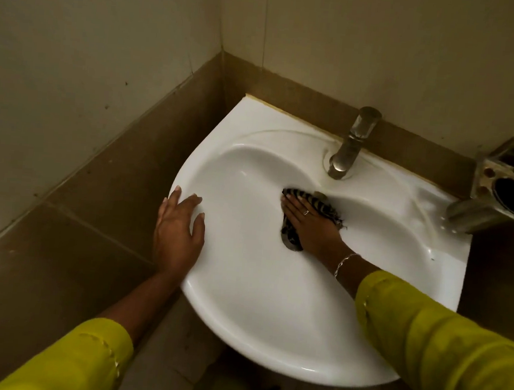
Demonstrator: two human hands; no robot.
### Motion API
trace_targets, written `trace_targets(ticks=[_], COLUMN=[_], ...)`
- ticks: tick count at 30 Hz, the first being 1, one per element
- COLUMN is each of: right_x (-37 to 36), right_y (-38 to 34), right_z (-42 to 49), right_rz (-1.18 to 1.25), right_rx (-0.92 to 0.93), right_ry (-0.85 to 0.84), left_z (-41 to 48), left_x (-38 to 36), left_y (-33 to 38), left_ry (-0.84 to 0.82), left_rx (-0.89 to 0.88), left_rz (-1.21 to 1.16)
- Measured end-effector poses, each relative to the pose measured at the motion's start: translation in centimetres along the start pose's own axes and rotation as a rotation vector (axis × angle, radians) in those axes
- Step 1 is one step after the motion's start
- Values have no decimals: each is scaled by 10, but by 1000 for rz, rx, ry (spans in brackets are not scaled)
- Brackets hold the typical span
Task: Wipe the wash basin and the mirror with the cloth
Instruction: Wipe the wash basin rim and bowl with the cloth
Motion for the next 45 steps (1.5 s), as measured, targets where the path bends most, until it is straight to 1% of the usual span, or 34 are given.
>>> trace_targets(ticks=[5,9,13,18,22,24,25,26,27,28,29,30,31,33,35,38,41,45], right_x=[14,33,39,56,68,70,71,71,71,68,65,60,56,53,55,66,76,80], right_y=[-6,-22,-37,-54,-61,-60,-59,-57,-55,-52,-52,-54,-58,-62,-65,-74,-87,-107], right_z=[22,42,63,74,74,71,69,66,63,60,60,63,67,73,74,74,68,53], right_rz=[342,504,660,1024,1179,1279,1298,1281,1239,1201,1183,1188,1211,1246,1226,1146,1175,1186], right_rx=[-106,-150,-265,-190,-68,-67,-121,-218,-347,-484,-590,-642,-653,-640,-593,-430,-252,-100], right_ry=[49,149,179,260,282,313,348,392,409,386,319,222,133,57,57,64,83,71], left_z=[2,1,5,5,6,6,6,5,5,5,6,7,7,5,5,7,8,9], left_x=[-7,-6,-9,-10,-9,-11,-11,-11,-10,-10,-10,-9,-9,-8,-7,-7,-9,-10], left_y=[-6,-4,-7,-10,-8,-9,-10,-10,-10,-10,-10,-10,-10,-8,-8,-7,-10,-8], left_ry=[6,28,20,9,20,19,21,24,25,24,22,22,23,28,31,29,20,19], left_rx=[-49,-49,-54,-51,-53,-54,-61,-67,-65,-58,-47,-42,-44,-49,-47,-64,-70,-79], left_rz=[21,10,17,42,23,14,17,20,18,12,3,-2,0,3,-5,1,17,21])
Point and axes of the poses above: each hand's wrist, its own z-axis towards the middle knuckle, its own x-axis out of the back of the hand, y = z × x, the point moved 9 cm from there along z, towards the middle knuckle, and after that the axes turned 7 degrees about z, right-handed, at the moved point
